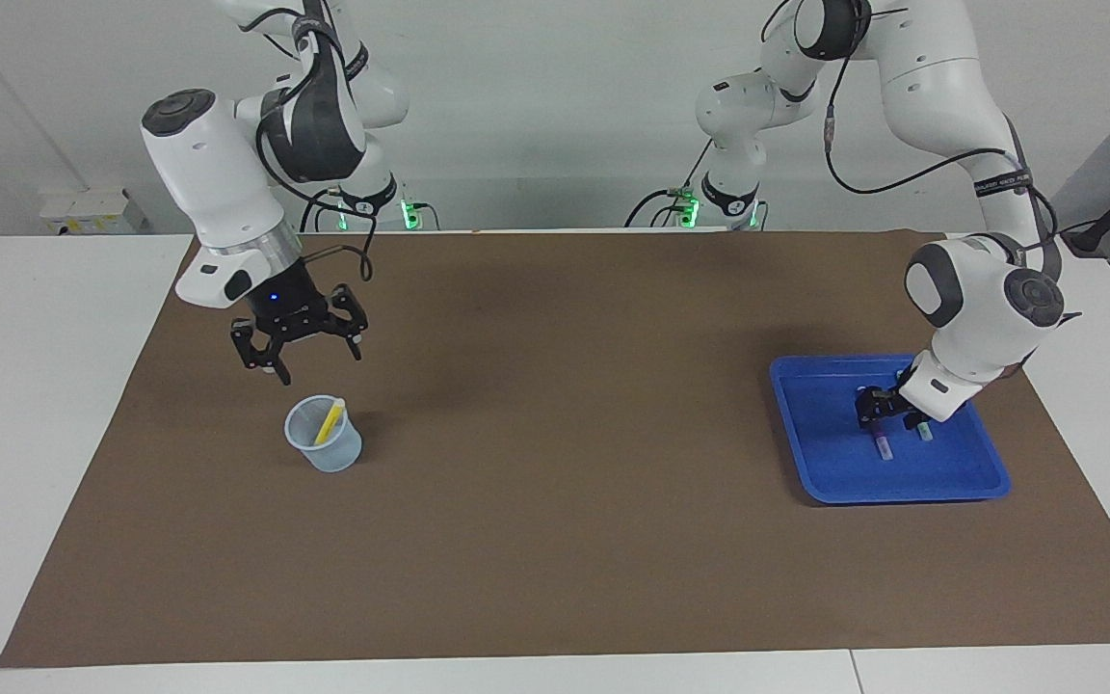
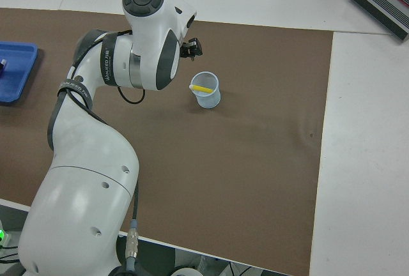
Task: Transfer and insert pens with both arms
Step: 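Reach the left gripper to the purple pen while the right gripper releases, then grasp and lift the purple pen while the right gripper moves toward center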
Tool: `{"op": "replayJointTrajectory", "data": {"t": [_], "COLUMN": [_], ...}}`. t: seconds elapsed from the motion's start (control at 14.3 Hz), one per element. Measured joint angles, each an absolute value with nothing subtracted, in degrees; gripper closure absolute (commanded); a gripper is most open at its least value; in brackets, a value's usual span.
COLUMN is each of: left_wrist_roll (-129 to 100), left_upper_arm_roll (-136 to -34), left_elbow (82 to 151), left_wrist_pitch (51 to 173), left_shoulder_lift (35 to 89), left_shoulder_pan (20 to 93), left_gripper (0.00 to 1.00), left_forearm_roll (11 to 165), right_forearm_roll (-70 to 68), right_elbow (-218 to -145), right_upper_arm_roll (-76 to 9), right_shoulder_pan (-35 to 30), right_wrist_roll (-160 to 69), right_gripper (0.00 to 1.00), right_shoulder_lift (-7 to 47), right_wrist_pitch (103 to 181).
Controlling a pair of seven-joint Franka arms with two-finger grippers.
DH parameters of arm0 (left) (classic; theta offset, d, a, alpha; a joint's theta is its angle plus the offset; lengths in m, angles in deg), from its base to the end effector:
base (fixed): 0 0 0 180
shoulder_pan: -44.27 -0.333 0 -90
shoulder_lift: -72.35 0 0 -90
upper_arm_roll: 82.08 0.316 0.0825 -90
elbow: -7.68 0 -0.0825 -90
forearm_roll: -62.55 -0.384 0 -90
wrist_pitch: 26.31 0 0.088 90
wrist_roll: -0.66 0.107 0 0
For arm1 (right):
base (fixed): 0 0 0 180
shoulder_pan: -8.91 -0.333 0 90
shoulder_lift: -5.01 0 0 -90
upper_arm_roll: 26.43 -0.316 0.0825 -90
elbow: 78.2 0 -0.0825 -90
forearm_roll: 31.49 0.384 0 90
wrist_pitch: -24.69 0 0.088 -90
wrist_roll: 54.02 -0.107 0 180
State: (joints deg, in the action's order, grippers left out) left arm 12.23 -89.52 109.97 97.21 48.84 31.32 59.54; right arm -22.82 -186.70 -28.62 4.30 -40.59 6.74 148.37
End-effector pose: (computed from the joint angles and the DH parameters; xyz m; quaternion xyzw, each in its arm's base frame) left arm 0.6413 0.0704 0.3237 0.9979 -0.0629 -0.0171 0.0069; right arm 0.5866 0.0758 0.5078 -0.9809 -0.1401 -0.1205 0.0611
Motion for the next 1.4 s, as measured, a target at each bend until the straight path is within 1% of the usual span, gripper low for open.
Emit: {"op": "replayJointTrajectory", "data": {"t": [0.07,0.21,0.42,0.56,0.63,0.7,0.77,0.98,1.12,1.19,1.26,1.4], "left_wrist_roll": [12.5,12.8,12.9,13.0,13.2,13.4,13.6,13.8,13.8,13.8,13.8,13.9], "left_upper_arm_roll": [-89.5,-89.6,-89.7,-89.7,-89.7,-89.8,-89.8,-89.9,-89.9,-89.9,-89.9,-89.9], "left_elbow": [110.0,110.1,110.6,111.0,111.1,111.1,111.3,111.7,111.9,112.0,112.1,112.2], "left_wrist_pitch": [97.6,97.8,98.0,98.4,98.6,98.7,98.8,98.9,98.9,98.9,98.9,98.9], "left_shoulder_lift": [48.5,48.1,48.1,48.1,48.1,48.1,48.1,48.1,48.1,48.1,48.1,48.1], "left_shoulder_pan": [31.2,31.2,31.2,31.2,31.2,31.2,31.2,31.2,31.2,31.2,31.2,31.2], "left_gripper": [0.3,0.35,0.36,0.42,0.42,0.46,0.49,0.52,0.54,0.68,1.0,1.0], "left_forearm_roll": [59.5,59.5,59.5,59.5,59.5,59.5,59.5,59.5,59.5,59.5,59.5,59.5], "right_forearm_roll": [-22.8,-22.7,-18.3,-15.7,-15.0,-14.7,-14.7,-14.7,-14.5,-13.3,-11.2,-8.1], "right_elbow": [-186.0,-184.7,-184.3,-184.3,-184.3,-184.3,-184.3,-184.3,-184.4,-184.4,-184.4,-184.3], "right_upper_arm_roll": [-28.8,-29.0,-29.2,-29.3,-29.3,-29.4,-29.4,-29.6,-29.7,-29.7,-29.7,-29.7], "right_shoulder_pan": [3.2,1.4,-0.6,-1.8,-3.0,-4.5,-6.4,-12.5,-14.9,-15.5,-15.8,-16.2], "right_wrist_roll": [-43.9,-49.2,-51.9,-52.1,-53.1,-55.6,-59.2,-68.4,-71.0,-71.7,-71.7,-71.7], "right_gripper": [0.0,0.0,0.0,0.0,0.0,0.0,0.0,0.0,0.0,0.0,0.0,0.0], "right_shoulder_lift": [6.7,6.7,6.7,6.7,6.7,6.7,6.7,7.8,9.4,10.3,11.0,12.0], "right_wrist_pitch": [147.4,145.5,144.9,144.9,144.9,145.1,145.7,150.4,153.8,155.0,156.3,158.4]}}
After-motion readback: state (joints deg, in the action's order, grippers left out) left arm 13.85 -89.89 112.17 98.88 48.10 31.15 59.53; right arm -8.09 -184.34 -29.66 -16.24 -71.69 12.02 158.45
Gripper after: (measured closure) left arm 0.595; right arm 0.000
